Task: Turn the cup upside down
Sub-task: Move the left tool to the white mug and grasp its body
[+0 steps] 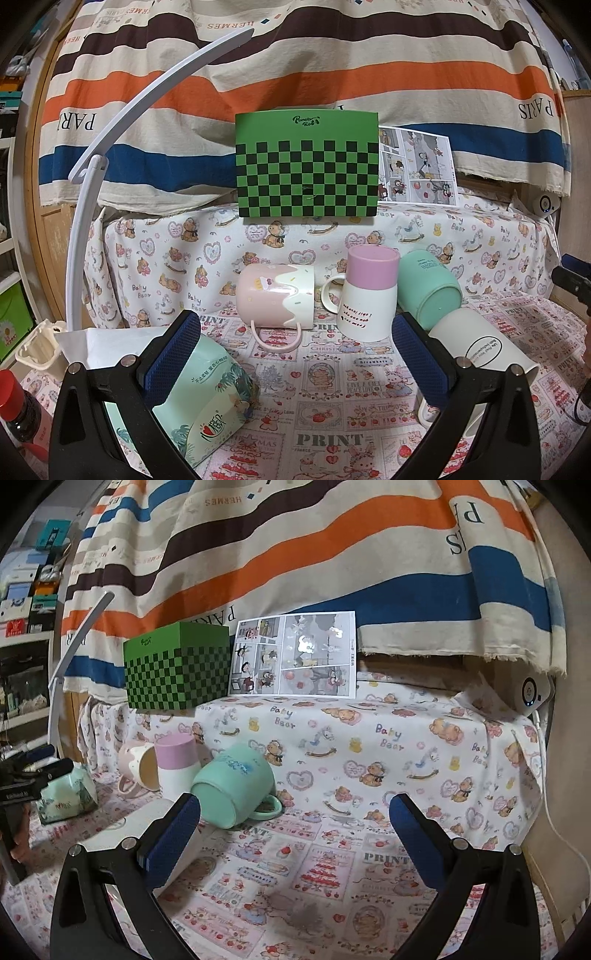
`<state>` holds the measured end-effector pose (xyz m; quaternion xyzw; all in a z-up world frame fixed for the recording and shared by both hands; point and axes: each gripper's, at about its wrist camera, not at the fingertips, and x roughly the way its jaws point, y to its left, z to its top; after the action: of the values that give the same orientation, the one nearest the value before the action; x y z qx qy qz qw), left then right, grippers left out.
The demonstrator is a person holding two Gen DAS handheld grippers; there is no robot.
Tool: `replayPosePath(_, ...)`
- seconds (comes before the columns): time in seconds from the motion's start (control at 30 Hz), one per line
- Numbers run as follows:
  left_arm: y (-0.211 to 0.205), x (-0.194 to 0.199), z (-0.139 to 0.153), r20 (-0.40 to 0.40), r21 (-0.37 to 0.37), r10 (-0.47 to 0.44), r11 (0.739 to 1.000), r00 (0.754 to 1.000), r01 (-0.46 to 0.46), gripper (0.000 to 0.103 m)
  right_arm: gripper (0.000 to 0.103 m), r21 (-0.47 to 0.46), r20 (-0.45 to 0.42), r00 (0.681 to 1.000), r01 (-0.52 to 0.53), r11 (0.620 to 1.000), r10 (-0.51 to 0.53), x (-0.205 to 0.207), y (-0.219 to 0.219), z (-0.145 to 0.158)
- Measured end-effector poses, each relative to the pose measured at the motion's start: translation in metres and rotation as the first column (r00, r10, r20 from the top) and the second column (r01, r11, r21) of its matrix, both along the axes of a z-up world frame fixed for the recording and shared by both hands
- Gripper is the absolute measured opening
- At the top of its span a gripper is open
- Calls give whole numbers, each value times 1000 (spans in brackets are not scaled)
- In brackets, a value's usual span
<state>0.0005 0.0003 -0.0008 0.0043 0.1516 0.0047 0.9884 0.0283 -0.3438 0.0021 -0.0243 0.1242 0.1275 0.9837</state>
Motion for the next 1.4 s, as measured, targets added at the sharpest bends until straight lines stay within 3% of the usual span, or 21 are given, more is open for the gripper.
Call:
replayPosePath(0.43,-1,-1,-1,1,1,4,1000,1000,-4,103,103,-8,-13,1000,26,1000,-26,2,0,-3)
replayPosePath(0.53,-4,-5,0,13,45,4,999,1000,-4,103,103,-7,-13,999,30,1000,-30,2,0,-3)
replayPosePath(0.7,-12,-14,19,6,37,-14,999,1000,13,103,103,-3,-13,999,49,999,-49,2,-1,-3)
replayPosePath(0.8,-21,-11,40,-48,17,-24,1000,999,25,103,103,-3,-13,998,57,998,-57,2,-2,-3)
replayPosePath(0.87,-32,0,52,-142,21,-23,999,990,26,103,103,4,-15,998,65,998,-65,2,-4,-2)
replayPosePath(0.9,-38,5,55,-196,30,-9,999,981,15,103,103,10,-17,997,71,997,-70,2,-5,-2)
replayPosePath(1.0,-59,29,60,-396,26,8,1000,918,3,103,103,14,-17,996,85,996,-85,2,-6,-2)
replayPosePath(1.13,-81,50,59,-502,-106,-104,993,859,58,103,103,8,-15,995,99,995,-99,1,-6,-2)
replayPosePath(1.27,-97,75,42,-601,-245,-199,968,774,59,103,103,14,-17,993,114,993,-113,1,-8,-2)
replayPosePath(1.4,-108,93,18,-670,-267,-202,963,714,22,101,103,19,-22,992,128,992,-128,2,-10,-2)
